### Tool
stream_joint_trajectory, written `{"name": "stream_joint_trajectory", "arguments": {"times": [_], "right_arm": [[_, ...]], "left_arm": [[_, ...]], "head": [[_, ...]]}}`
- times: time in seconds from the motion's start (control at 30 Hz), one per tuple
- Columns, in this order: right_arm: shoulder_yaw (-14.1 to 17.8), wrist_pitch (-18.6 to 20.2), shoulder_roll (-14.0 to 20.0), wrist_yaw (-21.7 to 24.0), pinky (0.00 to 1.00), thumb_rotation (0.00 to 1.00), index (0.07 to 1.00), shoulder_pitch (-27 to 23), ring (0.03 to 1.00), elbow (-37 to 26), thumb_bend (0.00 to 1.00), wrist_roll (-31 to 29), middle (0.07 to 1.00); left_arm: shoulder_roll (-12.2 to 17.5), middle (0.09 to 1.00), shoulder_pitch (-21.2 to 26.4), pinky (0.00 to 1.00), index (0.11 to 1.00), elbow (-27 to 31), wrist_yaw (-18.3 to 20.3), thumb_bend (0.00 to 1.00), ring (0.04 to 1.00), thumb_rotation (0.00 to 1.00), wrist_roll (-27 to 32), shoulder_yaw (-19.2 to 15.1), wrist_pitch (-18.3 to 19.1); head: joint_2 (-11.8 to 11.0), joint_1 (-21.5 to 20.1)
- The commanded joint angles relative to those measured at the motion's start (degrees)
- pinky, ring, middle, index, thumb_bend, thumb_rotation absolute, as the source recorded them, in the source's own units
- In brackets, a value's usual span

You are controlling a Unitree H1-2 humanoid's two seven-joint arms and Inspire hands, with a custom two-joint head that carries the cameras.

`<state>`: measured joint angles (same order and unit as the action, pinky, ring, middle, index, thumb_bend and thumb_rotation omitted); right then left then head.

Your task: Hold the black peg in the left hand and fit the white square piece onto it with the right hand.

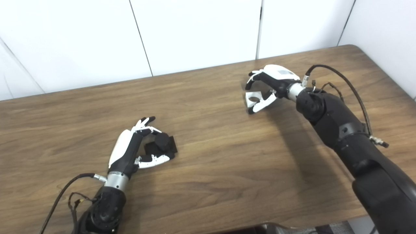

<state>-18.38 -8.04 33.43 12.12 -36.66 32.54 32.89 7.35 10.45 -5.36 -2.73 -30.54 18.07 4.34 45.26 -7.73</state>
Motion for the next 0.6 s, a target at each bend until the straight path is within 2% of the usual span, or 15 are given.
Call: {"name": "stream_joint_trajectory", "arguments": {"times": [0.0,0.27,0.57], "right_arm": [[-0.25,-1.05,1.6,1.35,0.98,0.27,0.698,-2.16,0.947,-1.36,0.8,0.35,0.912],[-0.38,-0.98,2.91,3.86,0.98,0.25,0.71,-2.82,0.955,-2.39,0.82,0.65,0.918],[-0.39,-2.36,3.71,3.93,0.97,0.26,0.705,-3.13,0.948,-1.88,0.83,0.9,0.912]], "left_arm": [[1.54,0.942,-0.59,1.0,0.492,-0.57,0.9,0.52,1.0,0.09,-1.97,-0.36,2.5],[1.79,0.945,-0.71,1.0,0.493,-0.18,1.37,0.52,1.0,0.09,-2.07,-0.46,2.8],[1.93,0.945,-0.78,1.0,0.492,-0.16,1.74,0.52,1.0,0.09,-2.06,-0.85,2.75]], "head": [[0.07,0.02],[0.28,0.15],[0.45,0.2]]}}
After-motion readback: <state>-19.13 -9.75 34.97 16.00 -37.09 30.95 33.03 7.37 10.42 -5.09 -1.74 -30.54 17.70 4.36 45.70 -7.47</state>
